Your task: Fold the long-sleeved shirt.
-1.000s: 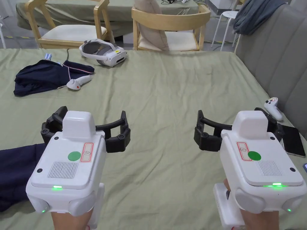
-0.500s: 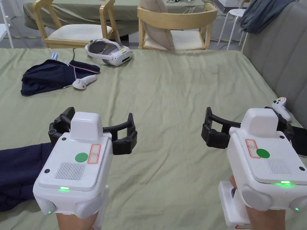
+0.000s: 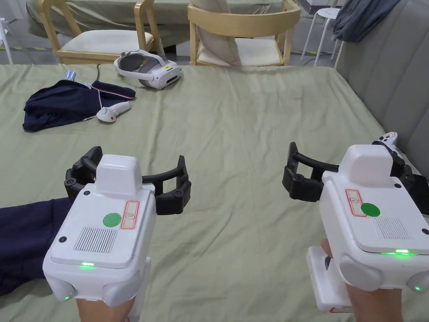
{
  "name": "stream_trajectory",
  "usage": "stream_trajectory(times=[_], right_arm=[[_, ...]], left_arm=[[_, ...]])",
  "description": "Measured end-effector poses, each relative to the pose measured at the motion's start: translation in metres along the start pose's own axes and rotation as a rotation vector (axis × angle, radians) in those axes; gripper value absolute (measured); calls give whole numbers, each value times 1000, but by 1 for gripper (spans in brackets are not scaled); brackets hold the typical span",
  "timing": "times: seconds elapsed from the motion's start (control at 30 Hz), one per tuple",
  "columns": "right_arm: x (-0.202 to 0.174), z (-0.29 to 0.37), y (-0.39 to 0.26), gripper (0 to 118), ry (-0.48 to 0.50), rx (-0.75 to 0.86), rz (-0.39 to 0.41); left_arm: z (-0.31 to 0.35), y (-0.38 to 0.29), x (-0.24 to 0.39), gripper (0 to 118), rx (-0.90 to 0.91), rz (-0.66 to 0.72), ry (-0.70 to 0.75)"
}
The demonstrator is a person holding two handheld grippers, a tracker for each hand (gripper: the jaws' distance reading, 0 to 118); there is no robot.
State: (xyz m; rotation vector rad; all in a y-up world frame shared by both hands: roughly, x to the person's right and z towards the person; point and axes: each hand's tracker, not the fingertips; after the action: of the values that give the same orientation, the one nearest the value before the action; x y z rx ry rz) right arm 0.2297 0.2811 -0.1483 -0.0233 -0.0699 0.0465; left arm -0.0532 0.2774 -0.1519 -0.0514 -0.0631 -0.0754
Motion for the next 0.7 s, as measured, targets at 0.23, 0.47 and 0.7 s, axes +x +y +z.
stream_trajectory(times=[0.23,0.47,0.7], right_arm=[[-3,-1,-2,118,11,-24,7],[-6,2,-1,118,18,-34,18],[-4,2,-2,118,6,-44,12]], left_arm=[[1,-2,-1,111,-5,-1,3],[1,-2,-1,111,-7,3,4],[2,-5,-1,111,-8,19,7]])
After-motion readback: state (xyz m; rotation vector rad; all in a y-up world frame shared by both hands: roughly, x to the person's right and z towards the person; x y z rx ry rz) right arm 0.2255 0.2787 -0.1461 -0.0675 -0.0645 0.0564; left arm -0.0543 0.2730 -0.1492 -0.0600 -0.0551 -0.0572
